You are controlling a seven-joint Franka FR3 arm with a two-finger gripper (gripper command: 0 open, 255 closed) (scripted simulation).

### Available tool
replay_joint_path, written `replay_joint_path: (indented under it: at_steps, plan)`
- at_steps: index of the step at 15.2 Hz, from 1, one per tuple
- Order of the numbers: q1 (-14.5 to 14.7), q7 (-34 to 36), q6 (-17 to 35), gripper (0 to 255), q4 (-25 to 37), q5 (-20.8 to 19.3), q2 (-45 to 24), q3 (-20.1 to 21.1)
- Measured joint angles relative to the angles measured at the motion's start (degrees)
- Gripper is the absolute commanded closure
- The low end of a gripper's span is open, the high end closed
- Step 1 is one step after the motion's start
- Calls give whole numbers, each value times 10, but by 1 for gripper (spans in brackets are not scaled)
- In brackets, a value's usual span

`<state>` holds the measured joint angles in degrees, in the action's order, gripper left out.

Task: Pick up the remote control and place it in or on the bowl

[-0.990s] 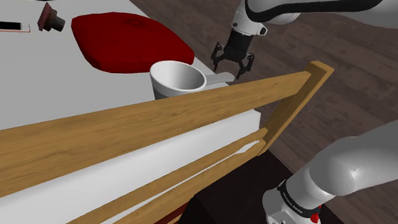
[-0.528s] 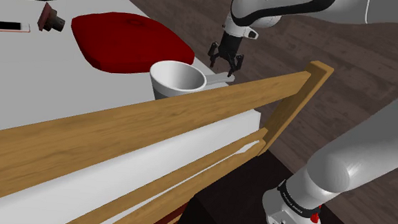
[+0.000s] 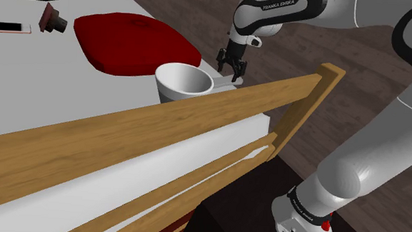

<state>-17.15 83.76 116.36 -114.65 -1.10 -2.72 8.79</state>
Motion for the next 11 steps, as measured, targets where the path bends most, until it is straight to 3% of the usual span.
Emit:
replay_joint_path:
  at_steps: [9,10,11]
  plan:
    - [0,3,27,0,-17,-2,-10,0]
    - [0,3,27,255,-17,-2,-10,0]
    - [0,3,27,255,-17,-2,-10,0]
